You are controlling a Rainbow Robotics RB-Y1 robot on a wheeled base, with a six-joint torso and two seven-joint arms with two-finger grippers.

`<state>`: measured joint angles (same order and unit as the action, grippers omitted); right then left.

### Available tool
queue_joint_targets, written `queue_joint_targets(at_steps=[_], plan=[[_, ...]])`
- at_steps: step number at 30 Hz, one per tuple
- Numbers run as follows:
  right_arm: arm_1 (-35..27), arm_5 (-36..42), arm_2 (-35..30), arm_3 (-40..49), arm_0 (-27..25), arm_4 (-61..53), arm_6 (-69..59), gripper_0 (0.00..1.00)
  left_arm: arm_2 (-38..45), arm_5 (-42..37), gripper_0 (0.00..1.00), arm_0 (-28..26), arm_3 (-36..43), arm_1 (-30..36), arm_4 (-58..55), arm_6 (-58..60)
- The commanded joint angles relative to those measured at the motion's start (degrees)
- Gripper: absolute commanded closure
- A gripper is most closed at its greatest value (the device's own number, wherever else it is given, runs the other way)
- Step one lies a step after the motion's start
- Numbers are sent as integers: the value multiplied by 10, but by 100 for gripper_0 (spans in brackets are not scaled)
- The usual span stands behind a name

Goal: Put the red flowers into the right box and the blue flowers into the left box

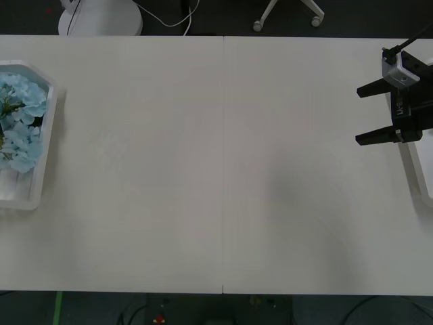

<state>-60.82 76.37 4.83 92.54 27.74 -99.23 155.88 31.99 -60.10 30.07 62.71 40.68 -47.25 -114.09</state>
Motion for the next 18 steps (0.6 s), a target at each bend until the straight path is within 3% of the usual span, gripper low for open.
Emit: queue_joint_targets(at_steps=[1, 11, 18], plan=[[-1, -4, -2, 12, 14, -5, -9, 0, -34, -19, 0, 24, 24, 40, -137, 1], [-1, -4, -2, 12, 14, -5, -9, 0, -184, -31, 0, 23, 24, 57, -398, -100], [-1, -4, -2, 12, 14, -5, -9, 0, -323, -37, 0, 19, 31, 83, -642, -300]])
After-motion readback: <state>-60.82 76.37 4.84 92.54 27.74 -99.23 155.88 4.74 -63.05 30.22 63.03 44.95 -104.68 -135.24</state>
